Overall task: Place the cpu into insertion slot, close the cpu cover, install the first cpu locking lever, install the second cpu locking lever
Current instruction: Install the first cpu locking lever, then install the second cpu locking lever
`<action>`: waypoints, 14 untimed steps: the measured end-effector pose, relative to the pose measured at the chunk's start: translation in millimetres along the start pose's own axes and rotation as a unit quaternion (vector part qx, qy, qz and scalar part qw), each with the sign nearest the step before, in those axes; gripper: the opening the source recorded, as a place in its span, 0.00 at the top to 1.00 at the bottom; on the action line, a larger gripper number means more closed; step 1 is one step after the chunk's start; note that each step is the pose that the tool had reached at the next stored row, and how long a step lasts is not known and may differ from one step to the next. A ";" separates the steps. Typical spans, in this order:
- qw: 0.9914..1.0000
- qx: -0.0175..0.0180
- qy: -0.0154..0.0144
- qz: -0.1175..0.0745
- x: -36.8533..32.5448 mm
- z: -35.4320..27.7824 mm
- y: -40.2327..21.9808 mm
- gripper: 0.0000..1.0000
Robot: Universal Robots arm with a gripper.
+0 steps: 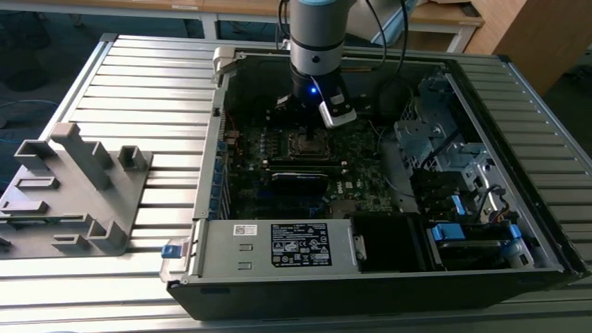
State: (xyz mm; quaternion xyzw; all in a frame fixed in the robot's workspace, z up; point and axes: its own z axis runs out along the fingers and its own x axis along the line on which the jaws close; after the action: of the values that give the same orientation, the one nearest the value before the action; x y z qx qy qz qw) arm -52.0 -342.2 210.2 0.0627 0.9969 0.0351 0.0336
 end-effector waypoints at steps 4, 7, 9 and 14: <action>1.000 0.000 0.000 0.000 -0.1 -1.5 0.0 0.89; 1.000 0.000 0.000 0.000 -0.3 -3.5 0.2 0.89; 1.000 0.000 0.000 0.000 -0.3 -3.4 0.2 0.89; 1.000 0.000 0.000 0.000 -0.6 -9.1 0.6 0.89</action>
State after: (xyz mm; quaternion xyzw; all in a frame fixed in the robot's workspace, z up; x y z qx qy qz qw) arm -52.0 -342.3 219.3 0.0627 0.9969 0.0350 0.0335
